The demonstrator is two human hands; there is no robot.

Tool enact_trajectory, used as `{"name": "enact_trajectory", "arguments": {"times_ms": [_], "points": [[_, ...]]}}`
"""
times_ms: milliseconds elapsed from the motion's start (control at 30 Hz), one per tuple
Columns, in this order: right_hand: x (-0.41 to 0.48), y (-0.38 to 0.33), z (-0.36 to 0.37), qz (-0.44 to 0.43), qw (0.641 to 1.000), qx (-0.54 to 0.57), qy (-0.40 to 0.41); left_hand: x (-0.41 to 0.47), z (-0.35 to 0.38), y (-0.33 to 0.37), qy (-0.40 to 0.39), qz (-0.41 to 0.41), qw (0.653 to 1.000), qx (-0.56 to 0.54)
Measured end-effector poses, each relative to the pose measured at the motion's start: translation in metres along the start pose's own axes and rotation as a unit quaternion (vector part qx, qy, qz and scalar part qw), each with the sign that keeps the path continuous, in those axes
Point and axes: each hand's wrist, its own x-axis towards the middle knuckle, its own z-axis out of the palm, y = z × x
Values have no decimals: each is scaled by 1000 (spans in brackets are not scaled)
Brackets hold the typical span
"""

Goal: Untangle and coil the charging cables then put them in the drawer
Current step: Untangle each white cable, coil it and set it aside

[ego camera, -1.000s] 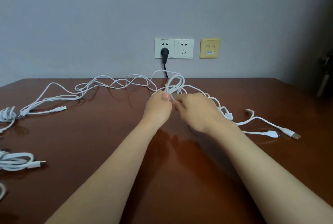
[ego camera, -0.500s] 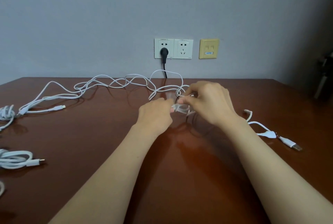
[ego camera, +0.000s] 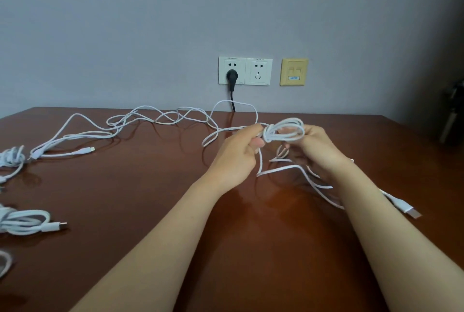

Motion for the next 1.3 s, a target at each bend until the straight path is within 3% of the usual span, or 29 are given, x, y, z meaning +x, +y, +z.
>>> {"name": "enact_trajectory", "arguments": {"times_ms": [67,167,333,433,533,667,800,900,1067,1133,1300], "points": [[1,1,7,-15,1000,-26,-2,2,-1,-3,28,-27,999,-16],[3,2,21,-60,983,-172,11,3,0,-8,70,-85,994,-22],[-12,-10,42,-122,875,-468,-13,9,-9,-11,171,-178,969,-21],[-20,-18,52,-173,825,-536,-43,7,-13,-15,155,-208,965,44],[-28,-25,55,-206,805,-552,-71,3,-11,-13,119,-187,966,135],[-28,-28,46,-218,832,-510,-21,0,-9,-9,65,-135,959,242],[-19,-21,35,-186,867,-459,46,-3,-7,-5,-22,-80,963,257],[-13,-16,27,-147,903,-400,50,-3,-7,-7,-75,-35,962,262],[-5,-9,11,-100,973,-197,62,-4,-5,-7,-119,13,988,98],[-6,-13,3,-66,992,-99,32,-3,-2,-6,-112,22,992,54],[-8,-5,-14,23,995,-66,-71,-2,0,6,-58,6,998,-21]]}}
